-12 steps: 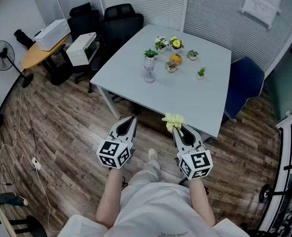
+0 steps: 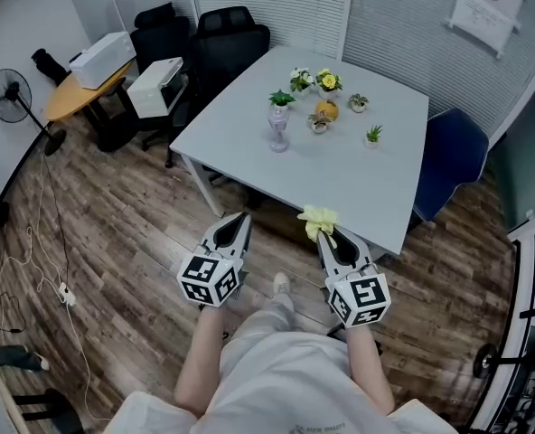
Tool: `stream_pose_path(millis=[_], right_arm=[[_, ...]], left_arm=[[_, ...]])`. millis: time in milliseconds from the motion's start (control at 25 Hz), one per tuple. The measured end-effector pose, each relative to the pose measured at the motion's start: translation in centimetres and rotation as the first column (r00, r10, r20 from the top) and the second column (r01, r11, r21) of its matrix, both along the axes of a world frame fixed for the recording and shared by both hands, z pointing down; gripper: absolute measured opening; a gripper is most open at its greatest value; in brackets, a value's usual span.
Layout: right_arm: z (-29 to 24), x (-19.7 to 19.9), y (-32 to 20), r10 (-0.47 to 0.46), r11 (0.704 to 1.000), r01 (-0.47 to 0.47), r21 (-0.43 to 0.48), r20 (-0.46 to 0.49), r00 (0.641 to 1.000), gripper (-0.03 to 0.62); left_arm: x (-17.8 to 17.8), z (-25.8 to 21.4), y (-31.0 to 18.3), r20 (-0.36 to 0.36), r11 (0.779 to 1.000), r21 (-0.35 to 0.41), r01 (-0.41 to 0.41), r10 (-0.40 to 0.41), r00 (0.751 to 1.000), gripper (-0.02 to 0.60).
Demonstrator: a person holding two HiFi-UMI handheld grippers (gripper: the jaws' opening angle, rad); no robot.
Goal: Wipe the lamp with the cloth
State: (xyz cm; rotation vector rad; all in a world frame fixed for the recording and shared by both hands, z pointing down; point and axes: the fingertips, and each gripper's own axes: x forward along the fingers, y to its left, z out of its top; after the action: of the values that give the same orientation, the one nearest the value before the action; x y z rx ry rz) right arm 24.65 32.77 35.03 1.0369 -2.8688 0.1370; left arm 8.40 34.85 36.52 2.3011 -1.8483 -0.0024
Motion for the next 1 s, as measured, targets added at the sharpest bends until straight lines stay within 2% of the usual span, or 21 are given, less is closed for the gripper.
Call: stream_pose_path(millis=[40,80,120,160,320,640,800,1000], right_arm=[[0.0,0.0,-0.1,0.000,1.000,0.000,-0.003,0.005,1.000,0.078],[0.1,0.0,-0.2,0.002,1.000,-0.002,-0.009,0.012,1.000,0.078],[0.1,0.1,-0.5,0.005,1.000,-0.004,-0.018,0.020,1.000,0.080],[0.1,0.1,-0.8,0.008,1.000,-0.008,-0.028,0.027,1.000,0.080],[0.5,0.0,-2.6,0.018,0.998,-0.016,-0.052,0.042,0.999,0.080],[1.9,-2.2,-6.6,0.015,0.997,-0.012,-0.082,0.036,0.999,0.083],[3.1,-3.6,-10.5,0.036,0.995,-0.033,-0.098,0.023,0.999,0.083],[3.6,-6.5,-16.9,0.074,0.990,-0.073,-0.120,0.008,0.997,0.083]], left_arm=[[0.3,0.0,-0.1,-0.036,1.000,0.009,-0.027,0.027,0.999,0.005],[0.8,0.0,-0.2,-0.089,0.998,0.022,-0.066,0.068,0.994,0.077],[1.2,0.0,-0.5,-0.140,0.994,0.033,-0.100,0.104,0.985,0.297],[1.5,0.2,-0.7,-0.165,0.993,0.035,-0.117,0.121,0.979,0.310],[1.2,1.7,-1.8,-0.115,0.995,-0.016,-0.103,0.100,0.988,0.313],[-2.1,3.5,-5.5,-0.134,0.997,-0.046,-0.065,0.059,0.989,0.313],[-4.3,4.2,-9.5,-0.131,0.996,-0.038,-0.078,0.072,0.989,0.313],[-8.0,4.7,-17.1,-0.132,0.990,-0.050,-0.132,0.124,0.983,0.319]])
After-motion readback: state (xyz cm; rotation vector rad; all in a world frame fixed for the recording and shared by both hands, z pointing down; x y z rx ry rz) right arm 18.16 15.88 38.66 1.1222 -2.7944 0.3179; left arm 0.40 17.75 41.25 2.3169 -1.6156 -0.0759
